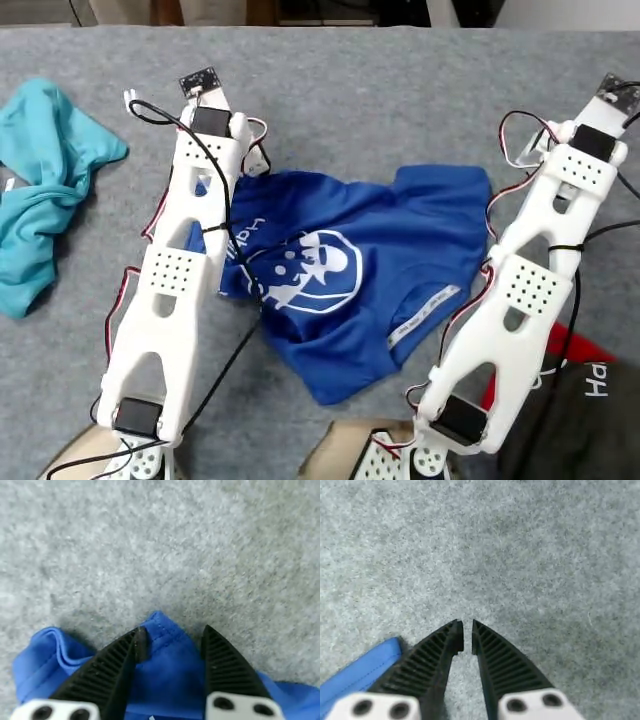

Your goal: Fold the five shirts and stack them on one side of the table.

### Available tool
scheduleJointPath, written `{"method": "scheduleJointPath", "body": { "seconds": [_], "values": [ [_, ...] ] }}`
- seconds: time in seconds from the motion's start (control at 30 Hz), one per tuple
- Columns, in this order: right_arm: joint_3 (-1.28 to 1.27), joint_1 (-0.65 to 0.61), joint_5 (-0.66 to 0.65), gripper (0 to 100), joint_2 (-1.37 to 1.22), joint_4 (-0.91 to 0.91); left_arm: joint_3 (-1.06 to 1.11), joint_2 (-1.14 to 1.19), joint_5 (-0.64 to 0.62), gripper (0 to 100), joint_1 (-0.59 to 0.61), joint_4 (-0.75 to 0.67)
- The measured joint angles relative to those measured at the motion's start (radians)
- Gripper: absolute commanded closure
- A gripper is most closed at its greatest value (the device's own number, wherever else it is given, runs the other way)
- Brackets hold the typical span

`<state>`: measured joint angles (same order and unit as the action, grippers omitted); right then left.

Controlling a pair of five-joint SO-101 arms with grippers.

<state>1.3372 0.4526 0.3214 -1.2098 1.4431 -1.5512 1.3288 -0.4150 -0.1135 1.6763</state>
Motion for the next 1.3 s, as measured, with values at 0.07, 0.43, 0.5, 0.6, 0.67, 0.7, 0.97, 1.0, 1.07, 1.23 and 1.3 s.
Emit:
{"method": "scheduleJointPath", "body": {
  "seconds": [0.07, 0.43, 0.5, 0.6, 0.67, 0.7, 0.97, 1.0, 1.07, 1.23, 1.3],
  "values": [
    [0.0, 0.0, 0.0, 94.3, 0.0, 0.0, 0.006, 0.003, 0.002, 85, 0.0, 0.0],
    [0.0, 0.0, 0.0, 94.3, 0.0, 0.0, 0.006, 0.005, -0.075, 97, 0.011, -0.009],
    [0.0, 0.0, -0.014, 94.3, 0.0, 0.0, 0.006, 0.005, -0.123, 97, 0.018, -0.017],
    [0.0, -0.012, -0.032, 94.3, 0.0, 0.0, 0.002, 0.005, -0.15, 97, 0.028, -0.021],
    [0.0, -0.023, -0.048, 94.1, 0.0, 0.0, -0.029, 0.008, -0.153, 97, 0.032, -0.005],
    [0.0, -0.028, -0.054, 94.1, 0.0, 0.0, -0.052, 0.009, -0.153, 97, 0.038, 0.015],
    [0.049, -0.127, -0.058, 84.8, 0.0, 0.141, -0.074, -0.015, -0.16, 97, 0.075, 0.034],
    [0.058, -0.153, -0.058, 84.6, 0.0, 0.164, -0.074, -0.012, -0.16, 97, 0.091, 0.034],
    [0.064, -0.207, -0.058, 84.6, 0.0, 0.19, -0.083, 0.012, -0.16, 97, 0.124, 0.023],
    [0.066, -0.321, -0.06, 84.6, -0.014, 0.19, -0.087, 0.04, -0.163, 97, 0.178, 0.018],
    [0.066, -0.325, -0.06, 84.6, -0.032, 0.189, -0.089, 0.04, -0.163, 97, 0.181, 0.015]
  ]
}}
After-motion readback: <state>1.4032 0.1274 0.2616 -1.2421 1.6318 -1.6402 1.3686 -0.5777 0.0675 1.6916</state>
